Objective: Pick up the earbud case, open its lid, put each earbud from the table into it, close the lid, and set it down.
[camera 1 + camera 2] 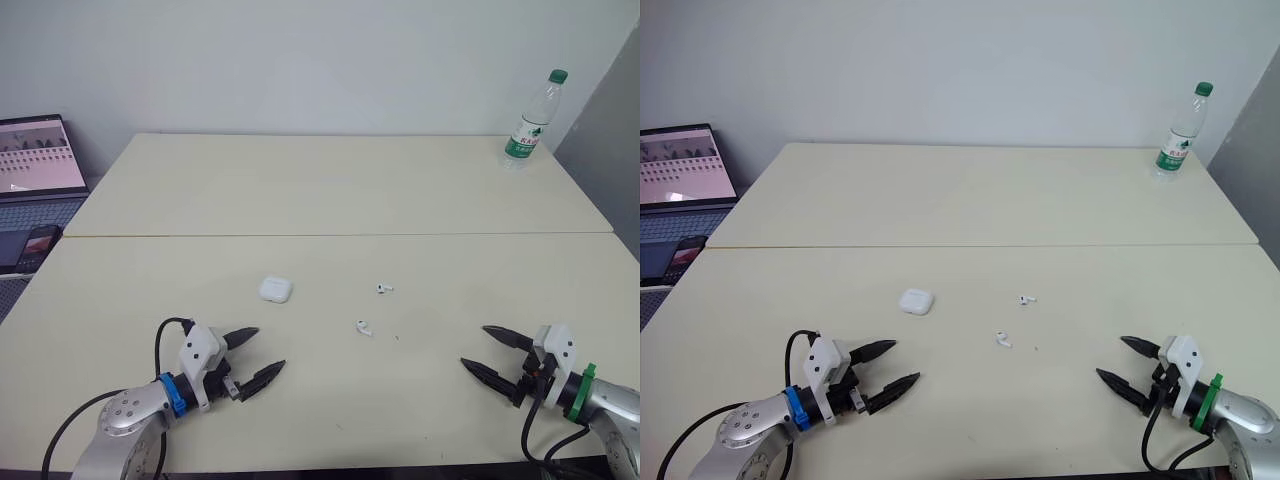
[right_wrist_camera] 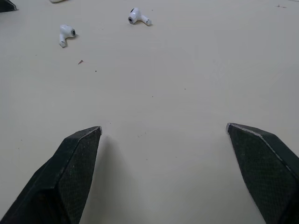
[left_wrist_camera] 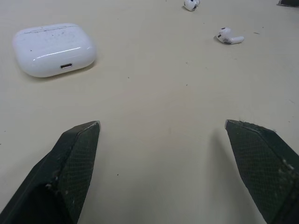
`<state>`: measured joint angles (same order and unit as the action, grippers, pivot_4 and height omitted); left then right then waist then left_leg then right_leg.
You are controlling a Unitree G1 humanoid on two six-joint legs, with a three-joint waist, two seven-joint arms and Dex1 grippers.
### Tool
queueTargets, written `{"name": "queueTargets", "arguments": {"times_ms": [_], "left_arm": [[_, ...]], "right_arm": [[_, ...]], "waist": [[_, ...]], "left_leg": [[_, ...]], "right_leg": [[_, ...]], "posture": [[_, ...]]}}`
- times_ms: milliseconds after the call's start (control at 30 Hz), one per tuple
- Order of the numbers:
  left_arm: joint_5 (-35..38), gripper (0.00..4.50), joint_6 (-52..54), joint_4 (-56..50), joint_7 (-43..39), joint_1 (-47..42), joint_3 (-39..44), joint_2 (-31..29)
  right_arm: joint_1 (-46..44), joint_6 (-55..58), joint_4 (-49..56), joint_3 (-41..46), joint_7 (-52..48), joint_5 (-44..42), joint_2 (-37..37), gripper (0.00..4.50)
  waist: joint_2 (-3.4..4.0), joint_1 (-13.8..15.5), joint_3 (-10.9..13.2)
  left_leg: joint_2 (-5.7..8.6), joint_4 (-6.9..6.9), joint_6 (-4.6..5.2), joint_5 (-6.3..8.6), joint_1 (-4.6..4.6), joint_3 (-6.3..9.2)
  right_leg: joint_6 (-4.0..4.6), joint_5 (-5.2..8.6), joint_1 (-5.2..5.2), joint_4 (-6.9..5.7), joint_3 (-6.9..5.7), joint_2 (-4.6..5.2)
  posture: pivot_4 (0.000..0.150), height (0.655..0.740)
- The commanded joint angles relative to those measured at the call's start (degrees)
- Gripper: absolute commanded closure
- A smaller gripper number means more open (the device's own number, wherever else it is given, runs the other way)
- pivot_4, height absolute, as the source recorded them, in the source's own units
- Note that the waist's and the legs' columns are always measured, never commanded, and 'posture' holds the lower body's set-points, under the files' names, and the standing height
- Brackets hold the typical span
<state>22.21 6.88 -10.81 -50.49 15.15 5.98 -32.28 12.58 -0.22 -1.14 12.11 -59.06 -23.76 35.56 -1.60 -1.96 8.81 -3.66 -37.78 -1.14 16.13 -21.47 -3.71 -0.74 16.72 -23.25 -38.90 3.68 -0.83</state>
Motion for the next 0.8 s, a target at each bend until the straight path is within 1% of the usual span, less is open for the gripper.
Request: {"name": "queueTargets", "arguments": {"times_ms": [33, 233, 267, 300, 367, 433, 467, 500, 567, 633, 800], "left_arm": [[-0.15, 0.0, -0.1, -0.27, 0.52, 1.48, 1.17, -0.38], [0.13, 0.0, -0.15, -0.5, 0.97, 2.45, 1.42, 0.06], [0.13, 0.0, -0.19, -0.51, 1.02, 2.5, 1.37, 0.07], [0.14, 0.0, -0.2, -0.51, 1.05, 2.53, 1.34, 0.07], [0.16, 0.0, -0.19, -0.51, 1.09, 2.53, 1.29, 0.06], [0.17, 0.0, -0.23, -0.48, 1.12, 2.49, 1.23, 0.02], [0.16, 0.0, -0.28, -0.39, 1.09, 2.39, 1.17, 0.01], [0.13, 0.0, -0.35, -0.3, 1.07, 2.32, 1.1, -0.01], [0.12, 0.0, -0.51, -0.13, 0.98, 2.14, 0.98, -0.06], [0.13, 0.0, -0.6, 0.01, 0.94, 1.85, 0.93, -0.11], [0.94, 0.0, 0.01, -0.32, 1.74, -0.27, 1.04, 0.6]], "right_arm": [[-0.79, -0.71, 0.11, 0.36, -0.55, -0.16, 0.41, 0.02], [-1.81, -1.25, -0.66, -0.19, -1.22, 0.71, 0.99, 0.02], [-1.83, -1.24, -0.74, -0.16, -1.25, 0.78, 1.01, 0.02], [-1.85, -1.2, -0.78, -0.13, -1.19, 0.85, 1.03, 0.02], [-1.85, -1.31, -0.83, -0.09, -0.89, 1.1, 1.1, 0.02], [-1.92, -0.81, -0.74, 0.14, -0.67, 0.77, 0.92, 0.02], [-1.95, -0.69, -0.73, 0.19, -0.61, 0.74, 0.87, 0.02], [-1.92, -0.72, -0.74, 0.25, -0.58, 0.8, 0.85, 0.02], [-1.83, -0.75, -0.7, 0.3, -0.53, 0.87, 0.83, 0.02], [-1.66, -0.82, -0.58, 0.36, -0.49, 0.89, 0.81, 0.02], [-0.78, -0.98, 0.03, 0.63, -0.42, 0.63, 0.68, 0.02]], "waist": [[0.0, 0.0, 0.0], [0.01, -0.05, 0.0], [0.24, -0.07, 0.09], [0.44, -0.41, 0.23], [0.62, -0.49, 0.41], [0.93, -0.04, 0.54], [1.05, 0.62, 0.53], [1.2, 1.36, 0.5], [1.16, 1.98, 0.53], [1.14, 2.02, 0.54], [1.09, 2.03, 0.58]], "left_leg": [[0.0, 0.0, 0.0, 0.0, 0.0, 0.0], [0.0, 0.0, 0.0, 0.0, 0.01, -0.02], [0.0, 0.0, 0.0, 0.0, 0.01, -0.01], [0.18, -0.02, 0.01, -0.01, -0.36, 0.6], [0.92, -0.07, 0.18, -0.14, -0.3, 2.64], [1.57, -0.09, 0.46, -0.35, -0.35, 4.18], [1.32, -0.12, 0.44, -0.36, -0.18, 3.87], [1.3, -0.1, 0.45, -0.36, -0.34, 3.77], [1.27, -0.06, 0.45, -0.36, -0.44, 3.59], [1.27, -0.05, 0.44, -0.35, -0.43, 3.55], [1.27, -0.07, 0.45, -0.36, -0.38, 3.51]], "right_leg": [[0.0, 0.0, 0.0, 0.0, 0.0, 0.0], [0.0, 0.0, 0.0, 0.0, 0.01, 0.0], [0.0, 0.0, 0.0, 0.0, 0.01, 0.0], [0.04, 0.01, 0.4, 0.16, -0.6, 0.26], [0.5, 0.27, 1.67, 0.48, -2.87, 1.35], [0.49, 0.6, 2.51, 0.74, -4.51, 2.04], [0.52, 0.65, 1.93, 0.74, -4.46, 1.99], [0.52, 0.64, 1.99, 0.74, -4.41, 1.95], [0.57, 0.68, 1.93, 0.57, -4.36, 1.94], [0.6, 0.8, 1.88, 0.33, -4.31, 1.91], [0.58, 0.84, 1.88, 0.28, -4.27, 1.91]], "posture": [[0.15, 0.7362], [0.15, 0.7362], [0.15, 0.7362], [0.15, 0.7362], [0.15, 0.7362], [0.15, 0.7362], [0.15, 0.7362], [0.15, 0.7362], [0.15, 0.7362], [0.15, 0.7362], [0.15, 0.7362]]}}
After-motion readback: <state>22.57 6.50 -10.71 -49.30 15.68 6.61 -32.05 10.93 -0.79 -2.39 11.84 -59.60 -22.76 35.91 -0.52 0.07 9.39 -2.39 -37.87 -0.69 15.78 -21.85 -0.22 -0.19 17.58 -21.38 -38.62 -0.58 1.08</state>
